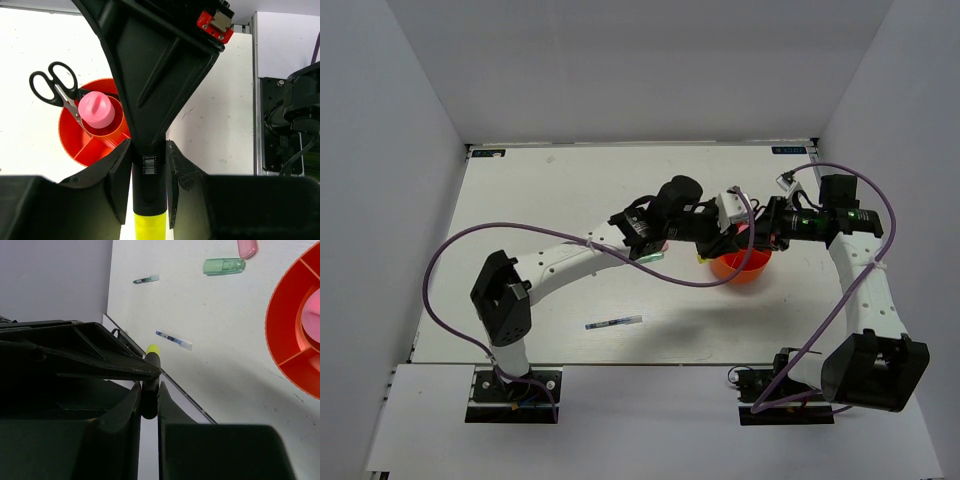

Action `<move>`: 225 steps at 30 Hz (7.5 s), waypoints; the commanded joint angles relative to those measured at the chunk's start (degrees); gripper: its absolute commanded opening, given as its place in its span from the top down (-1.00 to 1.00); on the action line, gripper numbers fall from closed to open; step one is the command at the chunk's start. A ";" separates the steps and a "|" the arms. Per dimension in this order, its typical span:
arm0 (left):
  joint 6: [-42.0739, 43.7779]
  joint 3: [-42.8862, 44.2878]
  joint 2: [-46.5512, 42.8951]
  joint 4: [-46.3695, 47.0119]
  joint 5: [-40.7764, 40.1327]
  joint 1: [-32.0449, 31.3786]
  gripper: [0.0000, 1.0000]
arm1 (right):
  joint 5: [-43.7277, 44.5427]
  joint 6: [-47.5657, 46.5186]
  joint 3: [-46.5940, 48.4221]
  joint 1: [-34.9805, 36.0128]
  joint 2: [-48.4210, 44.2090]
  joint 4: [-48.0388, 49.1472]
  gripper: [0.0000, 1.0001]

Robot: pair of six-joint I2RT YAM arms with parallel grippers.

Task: Sort the stationery into containers
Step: Place the pen in the storage box, then pick up the pen from the center of the board.

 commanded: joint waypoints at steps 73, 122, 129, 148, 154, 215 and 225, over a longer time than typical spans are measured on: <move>-19.49 -48.66 -57.46 -28.11 -17.18 18.21 -0.81 | 37.92 -27.73 17.38 0.44 17.24 -0.58 1.00; -19.75 -51.30 -57.81 -26.71 -15.86 18.30 -0.83 | 41.17 -27.99 13.16 2.03 13.63 0.47 1.00; -19.93 -51.65 -57.81 -26.35 -15.77 18.21 -0.83 | 41.00 -28.87 12.11 2.29 16.79 1.00 1.00; -22.65 -48.76 -50.87 -27.58 -13.75 18.38 -0.53 | 36.34 -29.14 15.45 2.91 13.64 -3.04 -0.35; -19.76 -43.67 -45.78 -32.75 -12.26 18.38 0.78 | 32.66 -27.81 9.05 2.47 1.02 2.13 1.00; 4.86 -32.23 0.29 -29.52 -25.36 -0.34 0.88 | -9.37 -56.21 -13.82 2.20 -18.28 -1.99 0.65; -1.90 -21.25 -13.48 -22.79 -19.30 4.32 0.99 | 12.42 -38.22 -19.70 2.29 -20.13 15.47 0.99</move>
